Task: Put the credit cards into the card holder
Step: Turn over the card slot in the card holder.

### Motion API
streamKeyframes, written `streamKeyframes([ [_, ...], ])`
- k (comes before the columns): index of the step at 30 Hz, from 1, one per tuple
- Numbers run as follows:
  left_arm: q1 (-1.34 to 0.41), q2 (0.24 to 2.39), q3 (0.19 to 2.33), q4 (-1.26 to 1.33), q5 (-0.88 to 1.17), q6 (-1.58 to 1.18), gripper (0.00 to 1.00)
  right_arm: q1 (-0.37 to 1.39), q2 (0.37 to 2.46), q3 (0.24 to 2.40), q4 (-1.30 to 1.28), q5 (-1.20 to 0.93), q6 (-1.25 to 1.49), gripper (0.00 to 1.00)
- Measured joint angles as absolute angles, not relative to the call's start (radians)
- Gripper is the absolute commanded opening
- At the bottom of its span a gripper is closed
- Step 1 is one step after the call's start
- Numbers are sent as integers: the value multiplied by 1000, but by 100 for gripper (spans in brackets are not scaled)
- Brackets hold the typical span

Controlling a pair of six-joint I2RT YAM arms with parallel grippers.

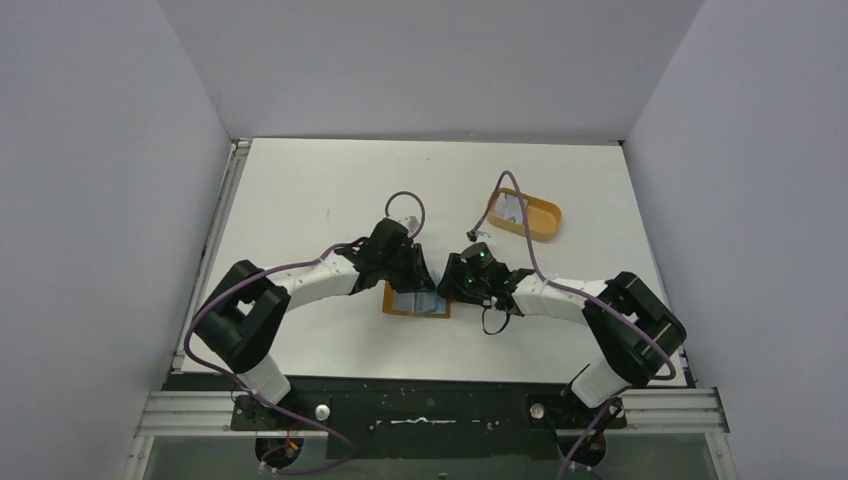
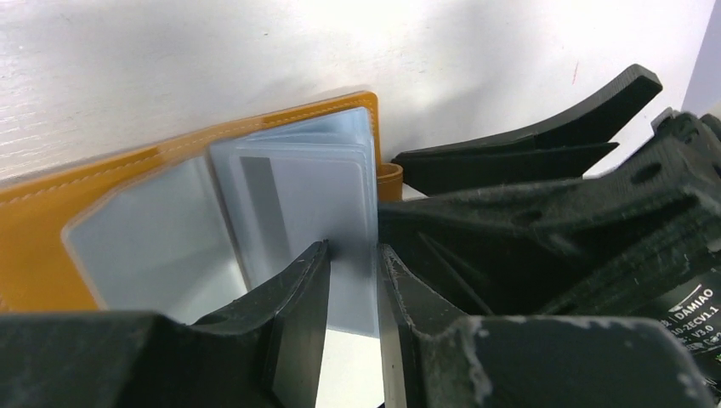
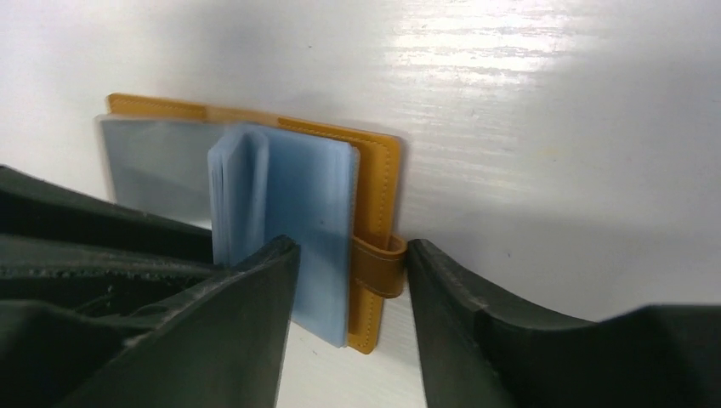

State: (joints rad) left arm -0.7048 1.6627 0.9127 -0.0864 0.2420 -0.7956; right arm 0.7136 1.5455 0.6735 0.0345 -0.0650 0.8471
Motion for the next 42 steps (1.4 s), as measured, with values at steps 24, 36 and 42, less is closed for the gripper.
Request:
streamKeyframes([
  [24,-684,1608,879,-125,218,-788,15,723,1580,722,-62,-7,812,0],
  [36,-670,1536,860,-195,138,-772,6,728,1488,670,-148,15,785,0],
  [42,-650,1531,821,-252,85,-772,5,728,1398,622,-207,23,770,0],
])
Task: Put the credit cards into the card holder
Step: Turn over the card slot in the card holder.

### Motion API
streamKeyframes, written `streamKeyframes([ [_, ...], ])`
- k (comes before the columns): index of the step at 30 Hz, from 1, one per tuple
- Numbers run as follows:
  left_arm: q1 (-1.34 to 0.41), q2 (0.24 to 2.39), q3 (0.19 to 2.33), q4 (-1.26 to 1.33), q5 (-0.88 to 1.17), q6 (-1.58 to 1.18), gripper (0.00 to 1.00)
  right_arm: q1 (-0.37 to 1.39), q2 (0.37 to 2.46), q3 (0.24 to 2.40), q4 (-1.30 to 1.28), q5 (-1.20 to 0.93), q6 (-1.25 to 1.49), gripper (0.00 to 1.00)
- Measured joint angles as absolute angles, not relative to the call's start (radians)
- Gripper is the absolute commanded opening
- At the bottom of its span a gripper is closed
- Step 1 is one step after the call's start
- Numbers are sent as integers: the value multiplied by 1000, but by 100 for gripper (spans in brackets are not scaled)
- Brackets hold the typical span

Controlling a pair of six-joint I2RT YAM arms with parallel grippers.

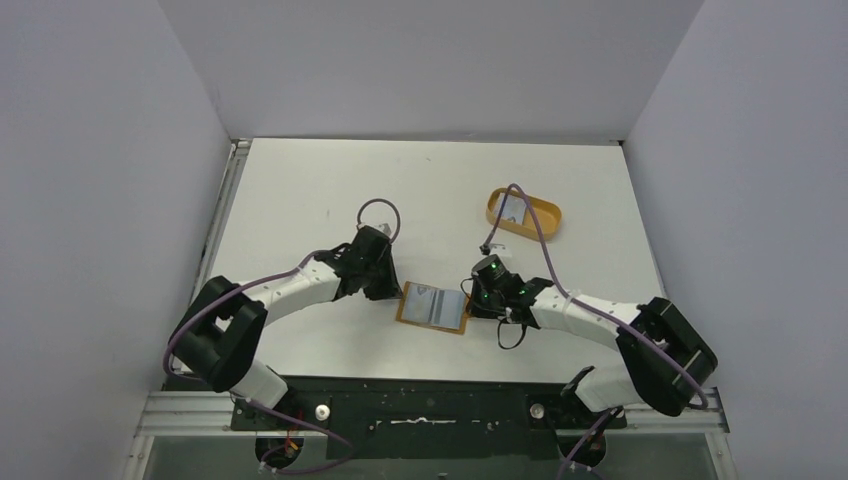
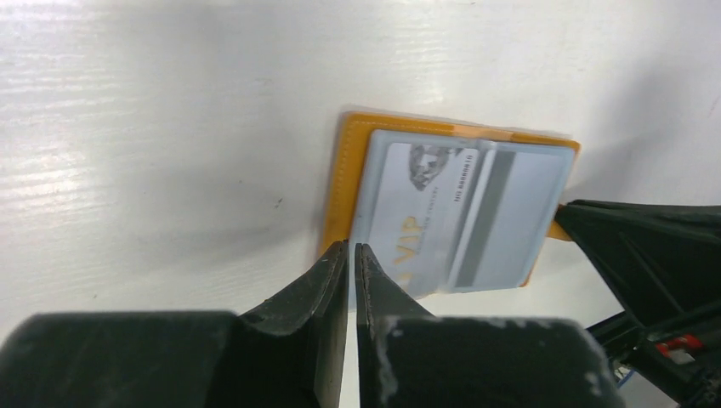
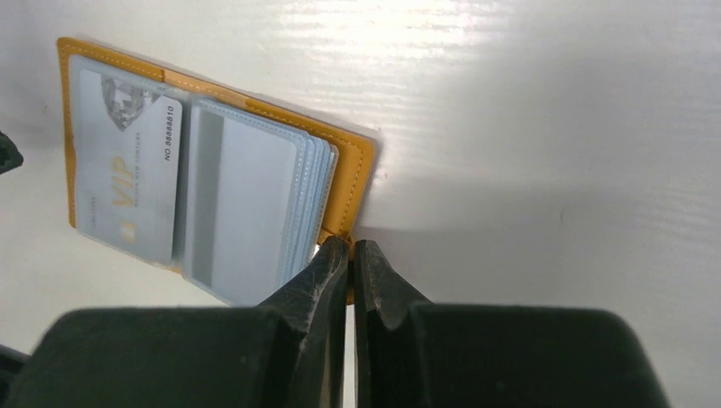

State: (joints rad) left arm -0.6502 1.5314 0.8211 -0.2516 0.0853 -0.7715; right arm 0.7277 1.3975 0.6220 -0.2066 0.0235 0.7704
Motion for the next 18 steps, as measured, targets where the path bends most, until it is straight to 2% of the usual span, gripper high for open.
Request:
streamKeyframes([
  [3,-649,1533,818,-267,78,-772,11,727,1343,601,-235,23,768,0],
  [7,-646,1526,818,-270,67,-767,37,727,1284,596,-265,23,756,0],
  [12,-649,1447,819,-280,69,-750,62,727,1272,590,-266,17,748,0],
  [14,-663,1415,821,-267,79,-745,67,727,1265,582,-262,10,747,0],
  [18,-738,1422,857,-234,106,-736,69,721,1237,562,-239,-16,748,0],
])
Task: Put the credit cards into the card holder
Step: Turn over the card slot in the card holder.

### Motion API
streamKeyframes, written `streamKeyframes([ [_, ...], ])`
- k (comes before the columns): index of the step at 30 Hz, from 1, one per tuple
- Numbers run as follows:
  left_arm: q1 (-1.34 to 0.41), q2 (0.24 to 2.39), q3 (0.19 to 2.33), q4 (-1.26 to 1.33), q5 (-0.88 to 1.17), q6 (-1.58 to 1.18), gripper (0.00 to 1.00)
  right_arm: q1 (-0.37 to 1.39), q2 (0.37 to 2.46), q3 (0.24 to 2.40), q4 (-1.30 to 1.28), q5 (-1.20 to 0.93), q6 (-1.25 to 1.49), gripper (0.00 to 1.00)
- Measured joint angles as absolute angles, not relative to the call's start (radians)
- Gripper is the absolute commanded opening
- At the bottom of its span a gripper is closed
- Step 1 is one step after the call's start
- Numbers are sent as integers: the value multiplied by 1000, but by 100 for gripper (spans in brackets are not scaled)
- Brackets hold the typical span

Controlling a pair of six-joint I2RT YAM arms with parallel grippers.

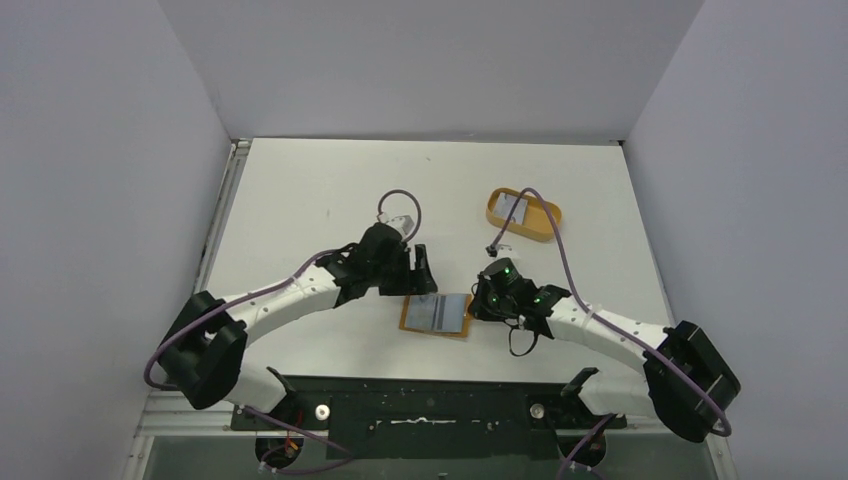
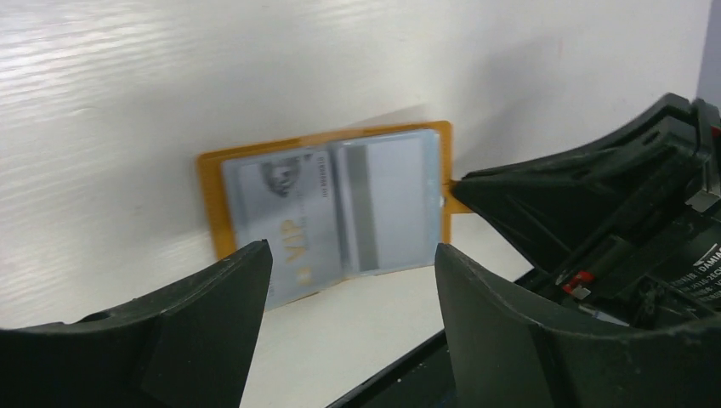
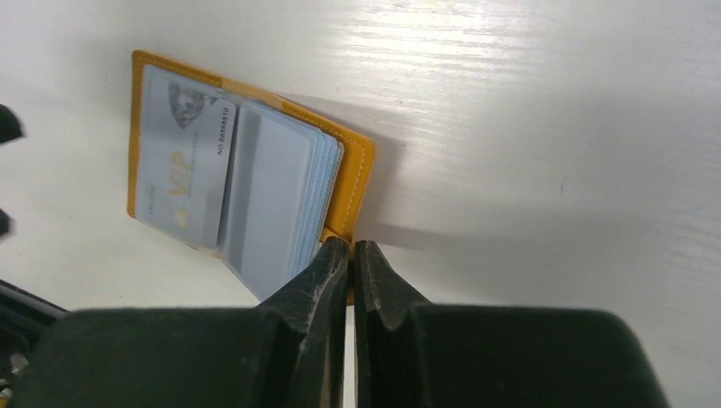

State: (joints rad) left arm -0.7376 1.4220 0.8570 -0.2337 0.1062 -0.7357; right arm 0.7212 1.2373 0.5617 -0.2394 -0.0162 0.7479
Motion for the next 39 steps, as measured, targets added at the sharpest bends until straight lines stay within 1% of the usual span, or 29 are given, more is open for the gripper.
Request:
streamKeyframes([
  [4,-800,1498,904,-193,142,-730,69,719,1201,554,-220,-35,749,0],
  [10,-827,1594,939,-181,166,-728,71,708,1136,535,-204,-57,750,0],
  [20,-830,1639,985,-173,179,-728,72,706,1114,524,-176,-80,753,0],
  [26,-834,1689,1001,-174,188,-723,71,701,1114,519,-171,-87,753,0],
  [39,-846,1728,1035,-176,191,-714,68,700,1106,514,-169,-88,756,0],
])
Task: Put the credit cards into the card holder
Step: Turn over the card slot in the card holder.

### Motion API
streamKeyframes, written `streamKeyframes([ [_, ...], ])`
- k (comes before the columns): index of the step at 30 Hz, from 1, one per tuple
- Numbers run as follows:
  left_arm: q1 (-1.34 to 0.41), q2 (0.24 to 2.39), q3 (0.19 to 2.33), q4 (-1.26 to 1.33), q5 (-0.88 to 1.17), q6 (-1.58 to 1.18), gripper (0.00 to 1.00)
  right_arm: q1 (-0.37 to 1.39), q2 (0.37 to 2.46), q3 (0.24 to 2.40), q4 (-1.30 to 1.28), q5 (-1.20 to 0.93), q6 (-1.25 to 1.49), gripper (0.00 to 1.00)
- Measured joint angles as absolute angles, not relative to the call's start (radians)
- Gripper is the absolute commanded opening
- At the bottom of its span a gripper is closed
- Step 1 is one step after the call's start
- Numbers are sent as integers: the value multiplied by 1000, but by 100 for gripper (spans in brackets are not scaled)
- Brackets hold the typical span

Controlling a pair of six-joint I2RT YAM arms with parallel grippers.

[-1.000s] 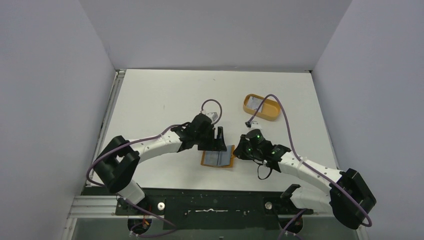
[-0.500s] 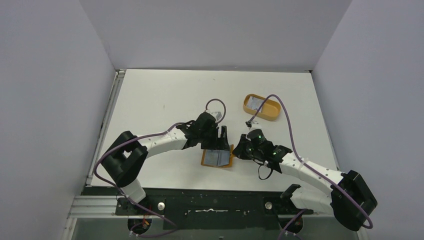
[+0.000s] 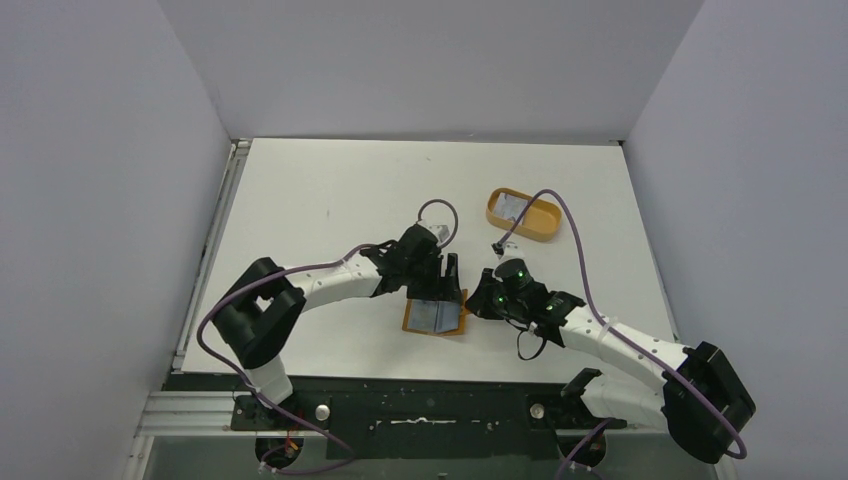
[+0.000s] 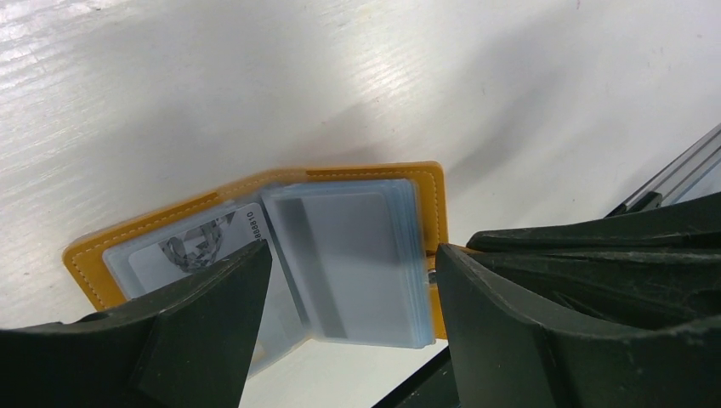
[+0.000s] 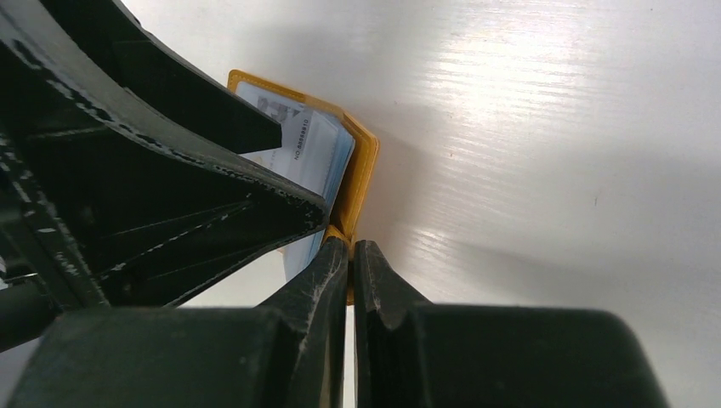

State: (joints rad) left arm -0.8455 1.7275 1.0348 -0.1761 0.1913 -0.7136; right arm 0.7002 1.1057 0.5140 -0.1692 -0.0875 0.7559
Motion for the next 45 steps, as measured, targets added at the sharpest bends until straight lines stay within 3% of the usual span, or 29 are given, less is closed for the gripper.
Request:
streamKeyframes([
  [15,-850,1752,1045,-184,191,-702,44,700,1103,514,-169,-93,756,0],
  [28,-843,1752,1045,-187,189,-702,34,699,1102,506,-178,-82,756,1],
  [36,-838,1752,1044,-189,187,-701,30,699,1048,496,-195,-74,755,54],
  [39,-834,1752,1044,-191,185,-701,29,699,1019,497,-207,-66,744,60],
  [45,-834,1752,1044,-191,183,-701,28,718,982,504,-238,-62,707,58],
])
